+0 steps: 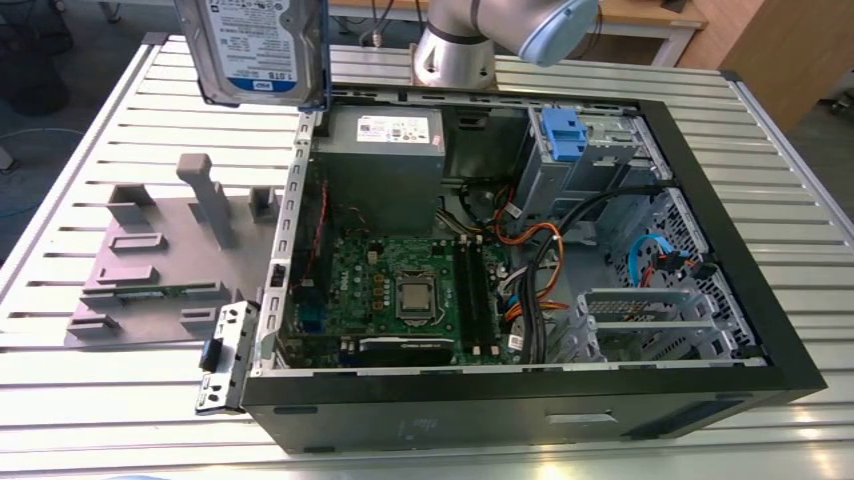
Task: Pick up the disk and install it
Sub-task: 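Pick up the disk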
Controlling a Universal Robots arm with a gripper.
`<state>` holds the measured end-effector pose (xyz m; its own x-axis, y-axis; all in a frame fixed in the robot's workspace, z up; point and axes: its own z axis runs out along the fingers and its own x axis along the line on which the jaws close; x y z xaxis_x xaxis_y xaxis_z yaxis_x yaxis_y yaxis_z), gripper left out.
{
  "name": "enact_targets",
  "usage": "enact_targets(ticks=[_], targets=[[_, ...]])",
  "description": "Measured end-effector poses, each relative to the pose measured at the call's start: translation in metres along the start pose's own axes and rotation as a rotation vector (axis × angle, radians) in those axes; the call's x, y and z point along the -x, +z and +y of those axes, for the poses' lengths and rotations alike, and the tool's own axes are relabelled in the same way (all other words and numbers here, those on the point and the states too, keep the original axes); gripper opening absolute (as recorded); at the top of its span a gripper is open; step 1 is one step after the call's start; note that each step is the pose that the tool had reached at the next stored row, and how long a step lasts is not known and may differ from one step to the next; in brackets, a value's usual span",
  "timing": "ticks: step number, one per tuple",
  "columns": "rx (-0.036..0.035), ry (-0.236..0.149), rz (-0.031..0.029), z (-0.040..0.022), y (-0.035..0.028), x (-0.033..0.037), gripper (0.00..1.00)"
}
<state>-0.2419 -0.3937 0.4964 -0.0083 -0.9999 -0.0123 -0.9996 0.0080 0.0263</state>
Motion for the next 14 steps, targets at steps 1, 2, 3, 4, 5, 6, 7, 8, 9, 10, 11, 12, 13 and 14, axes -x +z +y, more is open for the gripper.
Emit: enact_targets(ticks=[1, 2, 3, 4, 5, 6, 7, 8, 9, 10, 11, 12, 13, 14], targets=[[0.0, 0.0, 0.0001, -0.001, 0.0, 0.0, 0.36], [0.0, 0.0, 0.0002, -0.002, 0.0, 0.0, 0.36], [0.0001, 0.0, 0.0004, -0.003, -0.0001, 0.0, 0.36], [0.0, 0.0, 0.0004, -0.004, 0.0, 0.0, 0.36], [0.0001, 0.0, 0.0005, -0.005, -0.0001, 0.0, 0.36], [0.0, 0.0, 0.0005, -0.006, 0.0, 0.0, 0.36], [0.0001, 0.0, 0.0006, -0.007, -0.0001, 0.0001, 0.36], [0.0002, 0.0, 0.0007, -0.0079, -0.0001, 0.0001, 0.36], [0.0001, 0.0, 0.0008, -0.0089, -0.0001, 0.0001, 0.36], [0.0001, 0.0, 0.0008, -0.0098, -0.0001, 0.0001, 0.36], [0.0001, 0.0, 0.0008, -0.0108, 0.0, 0.0001, 0.36], [0.0001, 0.0, 0.0009, -0.0118, -0.0001, 0.0001, 0.36], [0.0002, 0.0, 0.0009, -0.0128, -0.0001, 0.0001, 0.36], [0.0002, 0.0, 0.001, -0.0138, -0.0001, 0.0001, 0.36]])
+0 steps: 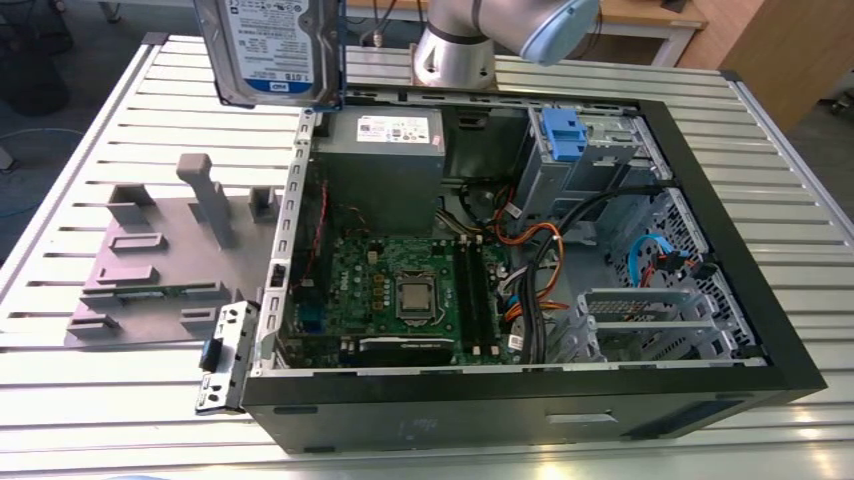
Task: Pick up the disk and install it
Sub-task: 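Pick up the disk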
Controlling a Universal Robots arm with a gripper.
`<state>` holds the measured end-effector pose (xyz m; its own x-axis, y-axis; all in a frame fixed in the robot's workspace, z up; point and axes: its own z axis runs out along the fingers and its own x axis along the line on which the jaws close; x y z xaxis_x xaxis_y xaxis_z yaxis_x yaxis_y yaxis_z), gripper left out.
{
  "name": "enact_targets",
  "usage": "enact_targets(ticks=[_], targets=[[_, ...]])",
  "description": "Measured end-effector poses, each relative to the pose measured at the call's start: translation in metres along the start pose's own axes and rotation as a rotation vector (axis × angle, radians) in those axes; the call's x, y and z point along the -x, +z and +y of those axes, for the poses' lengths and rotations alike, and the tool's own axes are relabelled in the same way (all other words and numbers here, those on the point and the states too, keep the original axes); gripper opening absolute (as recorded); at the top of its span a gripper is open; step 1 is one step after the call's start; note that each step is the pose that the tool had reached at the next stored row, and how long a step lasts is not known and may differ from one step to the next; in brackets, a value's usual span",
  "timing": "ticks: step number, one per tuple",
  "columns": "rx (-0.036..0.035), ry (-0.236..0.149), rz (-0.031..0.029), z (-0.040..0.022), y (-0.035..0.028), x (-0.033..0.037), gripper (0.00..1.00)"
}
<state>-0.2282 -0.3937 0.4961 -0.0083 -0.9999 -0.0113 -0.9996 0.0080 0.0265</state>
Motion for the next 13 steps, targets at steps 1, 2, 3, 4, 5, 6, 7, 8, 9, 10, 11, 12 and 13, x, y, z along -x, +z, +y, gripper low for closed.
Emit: enact_targets(ticks=[1, 2, 3, 4, 5, 6, 7, 8, 9, 10, 11, 12, 13], targets=[[0.0, 0.0, 0.0, -0.001, 0.0, 0.0, 0.36], [0.0, 0.0, 0.0, -0.0019, 0.0, 0.0, 0.36], [0.0, 0.0, 0.0001, -0.0029, 0.0, 0.0, 0.36], [0.0, 0.0, 0.0001, -0.0038, 0.0001, 0.0, 0.36], [0.0001, 0.0, 0.0001, -0.0049, 0.0, 0.0, 0.36], [0.0, 0.0, 0.0001, -0.0058, 0.0001, 0.0, 0.36], [0.0, 0.0, 0.0, -0.0067, 0.0001, 0.0, 0.36], [0.0, 0.0, 0.0001, -0.0077, 0.0001, 0.0001, 0.36], [0.0001, 0.0, 0.0001, -0.0086, 0.0001, 0.0001, 0.36], [0.0001, 0.0, 0.0002, -0.0095, 0.0001, 0.0001, 0.36], [0.0001, 0.0, 0.0002, -0.0105, 0.0001, 0.0001, 0.36], [0.0001, 0.0, 0.0002, -0.0115, 0.0001, 0.0001, 0.36], [0.0001, 0.0, 0.0002, -0.0124, 0.0001, 0.0001, 0.36]])
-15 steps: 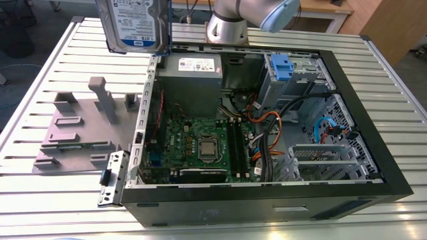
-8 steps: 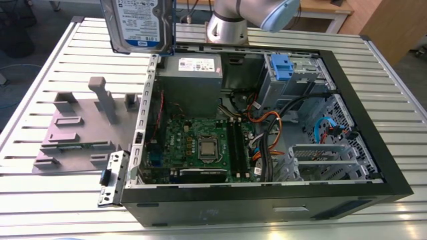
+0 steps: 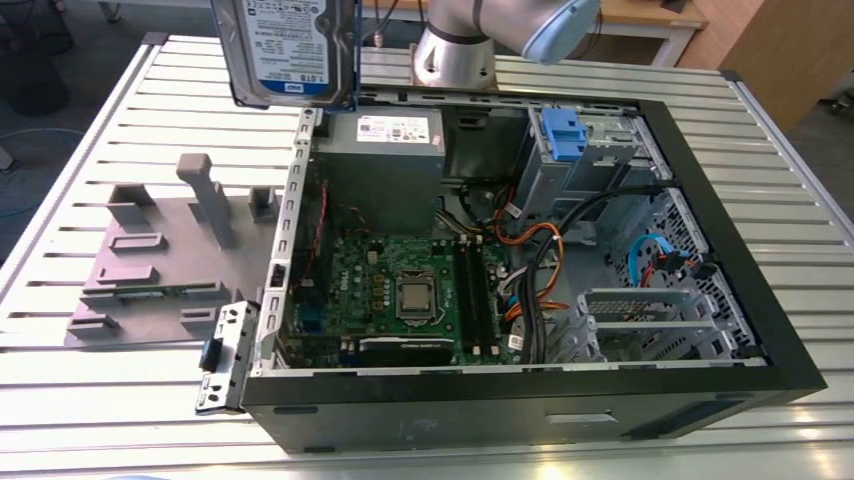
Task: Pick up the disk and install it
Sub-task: 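Pick up the disk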
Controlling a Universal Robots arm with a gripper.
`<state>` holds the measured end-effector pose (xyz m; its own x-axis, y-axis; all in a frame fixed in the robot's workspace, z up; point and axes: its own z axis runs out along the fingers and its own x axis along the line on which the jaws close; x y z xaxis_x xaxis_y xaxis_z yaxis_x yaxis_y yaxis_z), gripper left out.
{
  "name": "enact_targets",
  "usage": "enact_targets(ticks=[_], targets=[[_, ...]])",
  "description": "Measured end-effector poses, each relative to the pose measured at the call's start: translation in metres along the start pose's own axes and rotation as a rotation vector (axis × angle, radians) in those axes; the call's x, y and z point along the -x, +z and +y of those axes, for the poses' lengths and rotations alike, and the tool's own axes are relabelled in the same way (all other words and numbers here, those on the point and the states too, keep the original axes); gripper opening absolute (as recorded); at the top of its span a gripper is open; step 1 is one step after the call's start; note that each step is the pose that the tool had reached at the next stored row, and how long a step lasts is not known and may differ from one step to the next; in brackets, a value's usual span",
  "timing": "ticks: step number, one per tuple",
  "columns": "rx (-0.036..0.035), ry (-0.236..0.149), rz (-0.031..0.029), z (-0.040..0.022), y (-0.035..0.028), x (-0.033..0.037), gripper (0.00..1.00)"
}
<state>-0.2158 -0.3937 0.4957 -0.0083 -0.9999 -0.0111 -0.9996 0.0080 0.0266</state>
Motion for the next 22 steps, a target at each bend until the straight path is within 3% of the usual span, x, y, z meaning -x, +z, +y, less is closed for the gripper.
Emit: enact_targets(ticks=[22], targets=[[0.0001, 0.0, 0.0, -0.021, 0.0002, 0.0002, 0.36]])
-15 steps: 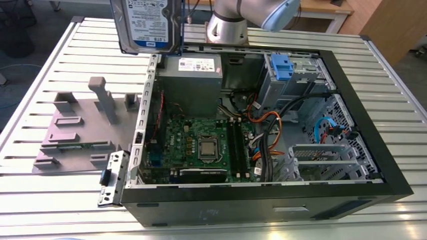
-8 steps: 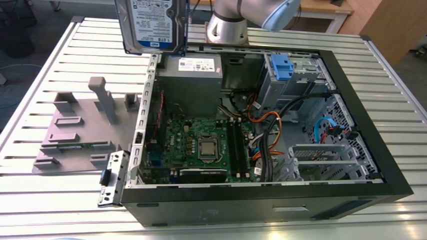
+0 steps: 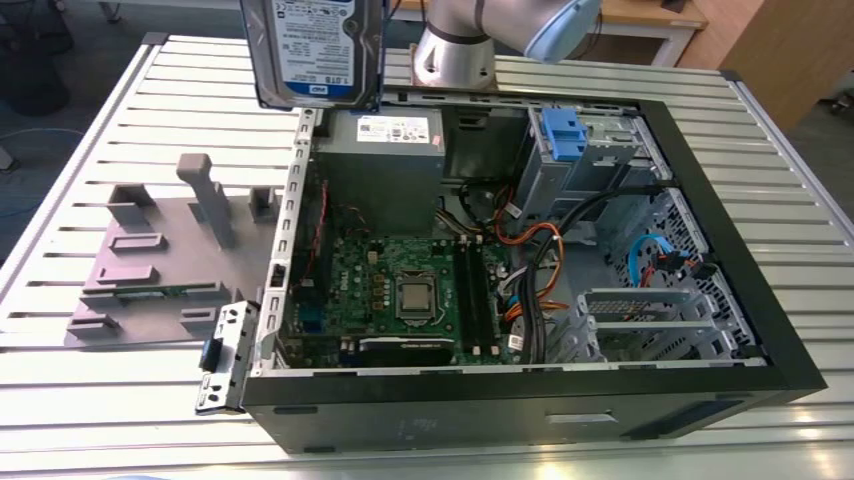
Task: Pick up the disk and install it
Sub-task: 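Pick up the disk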
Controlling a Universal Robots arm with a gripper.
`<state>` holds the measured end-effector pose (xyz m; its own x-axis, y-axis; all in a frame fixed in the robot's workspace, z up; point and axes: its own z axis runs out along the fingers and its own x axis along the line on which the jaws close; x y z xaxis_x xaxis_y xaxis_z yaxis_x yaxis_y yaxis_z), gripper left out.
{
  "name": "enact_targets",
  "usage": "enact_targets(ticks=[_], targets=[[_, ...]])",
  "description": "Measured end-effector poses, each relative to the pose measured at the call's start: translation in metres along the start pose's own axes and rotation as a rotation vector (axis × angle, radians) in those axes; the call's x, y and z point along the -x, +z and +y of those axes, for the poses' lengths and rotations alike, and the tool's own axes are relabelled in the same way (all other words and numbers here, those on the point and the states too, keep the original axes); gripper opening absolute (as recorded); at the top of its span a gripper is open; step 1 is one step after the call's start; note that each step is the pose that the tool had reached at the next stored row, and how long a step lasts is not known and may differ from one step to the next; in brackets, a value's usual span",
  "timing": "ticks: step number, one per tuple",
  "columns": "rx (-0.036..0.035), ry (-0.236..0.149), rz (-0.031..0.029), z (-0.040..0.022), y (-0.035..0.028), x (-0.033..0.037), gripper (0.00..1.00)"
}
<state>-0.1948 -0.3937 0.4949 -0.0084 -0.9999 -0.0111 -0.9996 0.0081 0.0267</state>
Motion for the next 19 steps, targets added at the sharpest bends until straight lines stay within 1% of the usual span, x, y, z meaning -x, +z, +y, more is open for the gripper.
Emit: enact_targets(ticks=[19], targets=[[0.0, 0.0, 0.0, -0.0177, 0.0002, 0.0001, 0.36]])
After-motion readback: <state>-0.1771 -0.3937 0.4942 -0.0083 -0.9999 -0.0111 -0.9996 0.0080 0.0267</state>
